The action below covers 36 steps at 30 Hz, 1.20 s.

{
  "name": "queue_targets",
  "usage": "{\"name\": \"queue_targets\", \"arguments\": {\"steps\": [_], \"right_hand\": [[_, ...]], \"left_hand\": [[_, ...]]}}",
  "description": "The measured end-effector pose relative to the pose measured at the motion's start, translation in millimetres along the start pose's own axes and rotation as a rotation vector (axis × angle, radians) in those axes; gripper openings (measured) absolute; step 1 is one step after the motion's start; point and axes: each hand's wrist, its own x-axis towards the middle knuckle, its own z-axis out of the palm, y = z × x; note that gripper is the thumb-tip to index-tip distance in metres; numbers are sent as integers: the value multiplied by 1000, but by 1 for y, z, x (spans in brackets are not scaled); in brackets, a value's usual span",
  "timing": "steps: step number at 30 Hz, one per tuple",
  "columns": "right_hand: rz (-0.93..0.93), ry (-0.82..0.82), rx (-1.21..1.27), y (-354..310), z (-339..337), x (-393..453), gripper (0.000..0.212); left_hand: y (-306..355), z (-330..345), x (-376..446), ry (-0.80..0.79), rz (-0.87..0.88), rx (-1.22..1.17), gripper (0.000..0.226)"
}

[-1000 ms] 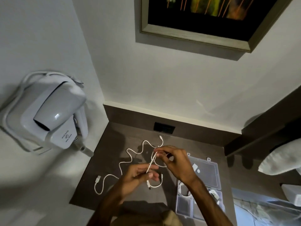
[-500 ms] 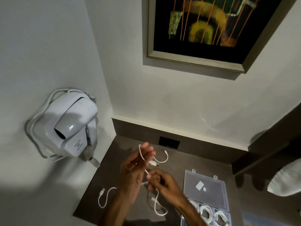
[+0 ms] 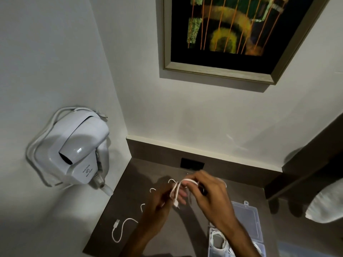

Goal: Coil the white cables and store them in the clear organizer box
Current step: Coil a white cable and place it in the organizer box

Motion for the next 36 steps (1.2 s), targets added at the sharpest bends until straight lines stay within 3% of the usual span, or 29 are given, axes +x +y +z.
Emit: {"name": "queue_targets", "arguments": {"steps": [4,7,11,16,19,24,27,29,31,34,36], "right_hand": [[91,98,106,18,-8,22,14],[202,36,261,23,4,17,20],[367,-99,428,11,40,-16,29],[463,-203,515,-7,46,-44,4],[480,-231,516,-14,34,-46,13],[303,-286,193,-14,9,-45,14],[158,-139,65,-10,-10,-31,15],[145,-35,84,-6,-23,-14,16],[135,50,142,1,-31,5,17],[159,80,178,20,-31,22,17],[217,44,191,36,-23,22,17]], "left_hand": [[25,4,1,-204,-95,-430,37],[41,2,4,-344,-114,-740,46],[44,-3,13,-309,-135,-1007,71],[42,-8,33,-32,-136,-573,71],[28,-7,42,82,-98,-267,51],[13,-24,37,41,24,99,97],[22,-14,43,40,-170,128,123],[26,-8,40,-71,-317,69,137],[32,3,33,-214,-368,-54,114],[44,12,21,-432,-354,-221,115],[43,5,11,-468,-318,-406,108]]}}
